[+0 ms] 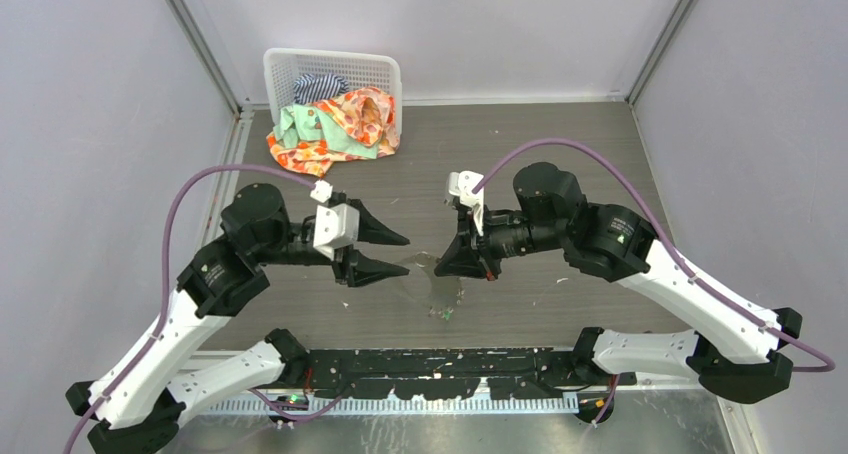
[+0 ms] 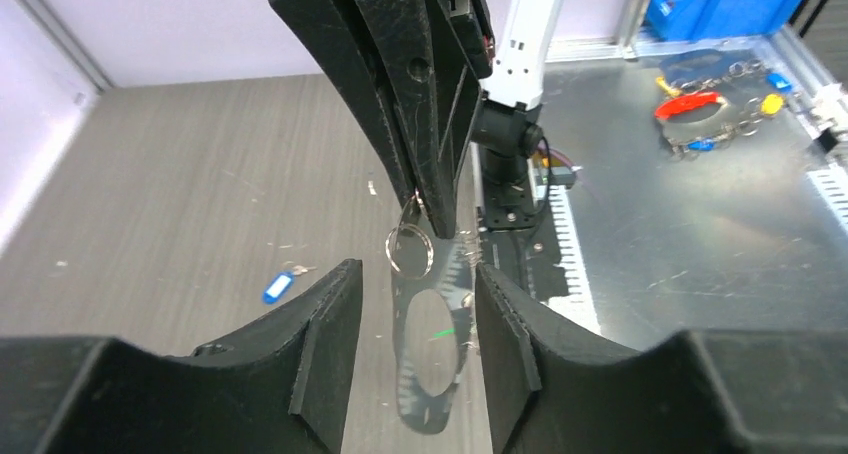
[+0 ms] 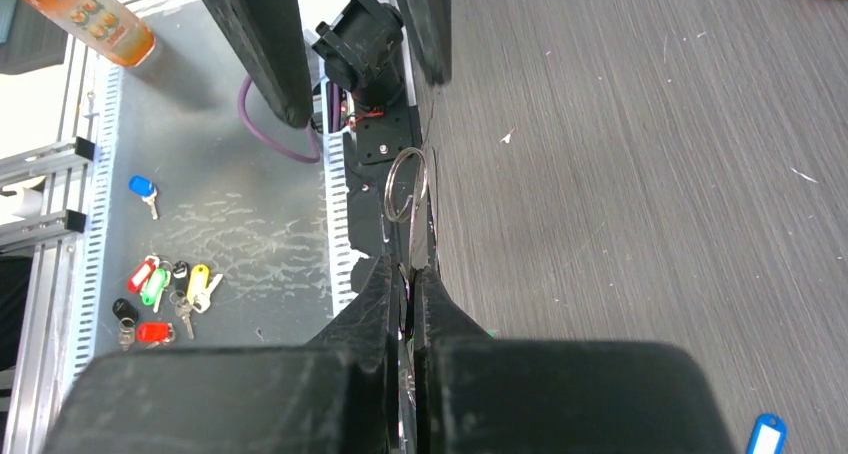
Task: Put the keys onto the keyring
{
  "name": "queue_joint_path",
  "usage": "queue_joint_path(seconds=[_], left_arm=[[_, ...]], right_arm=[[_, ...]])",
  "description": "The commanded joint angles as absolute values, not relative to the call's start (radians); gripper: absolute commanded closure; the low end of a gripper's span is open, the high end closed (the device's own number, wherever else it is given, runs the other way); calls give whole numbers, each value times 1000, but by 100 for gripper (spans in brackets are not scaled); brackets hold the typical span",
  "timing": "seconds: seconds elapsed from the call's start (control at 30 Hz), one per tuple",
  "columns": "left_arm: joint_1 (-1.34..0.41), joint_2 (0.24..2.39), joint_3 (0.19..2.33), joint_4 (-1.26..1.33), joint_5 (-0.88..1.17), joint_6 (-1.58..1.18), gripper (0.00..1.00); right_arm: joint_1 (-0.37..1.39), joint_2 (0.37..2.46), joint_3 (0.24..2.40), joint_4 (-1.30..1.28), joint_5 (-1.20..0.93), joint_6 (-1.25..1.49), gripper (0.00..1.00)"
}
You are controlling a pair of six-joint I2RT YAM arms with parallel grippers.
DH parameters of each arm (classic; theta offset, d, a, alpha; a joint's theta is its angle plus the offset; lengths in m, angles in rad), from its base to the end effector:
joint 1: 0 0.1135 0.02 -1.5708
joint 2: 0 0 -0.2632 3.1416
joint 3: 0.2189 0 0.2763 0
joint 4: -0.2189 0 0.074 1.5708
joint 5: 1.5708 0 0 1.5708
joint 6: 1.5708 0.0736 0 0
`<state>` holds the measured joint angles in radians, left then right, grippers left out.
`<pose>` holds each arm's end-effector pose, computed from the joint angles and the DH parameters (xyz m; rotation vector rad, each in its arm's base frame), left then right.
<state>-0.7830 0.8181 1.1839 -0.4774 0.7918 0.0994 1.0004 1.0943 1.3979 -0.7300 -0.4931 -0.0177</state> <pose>0.1016 -0.1750 0.4441 1.2819 1.2478 -1.1621 0.1138 0.2420 0.4278 -1.3179 1.6643 1.1018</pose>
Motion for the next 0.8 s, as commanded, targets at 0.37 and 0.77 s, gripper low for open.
queue_joint_path(seconds=[0.37, 0.77], left_arm=[[-802, 663, 991, -351, 803, 985, 45], [-851, 626, 914, -310, 786, 1240, 60]], right_arm=[[1004, 1144, 1452, -682, -524, 86, 99], [1004, 1212, 1509, -710, -557, 173, 99]])
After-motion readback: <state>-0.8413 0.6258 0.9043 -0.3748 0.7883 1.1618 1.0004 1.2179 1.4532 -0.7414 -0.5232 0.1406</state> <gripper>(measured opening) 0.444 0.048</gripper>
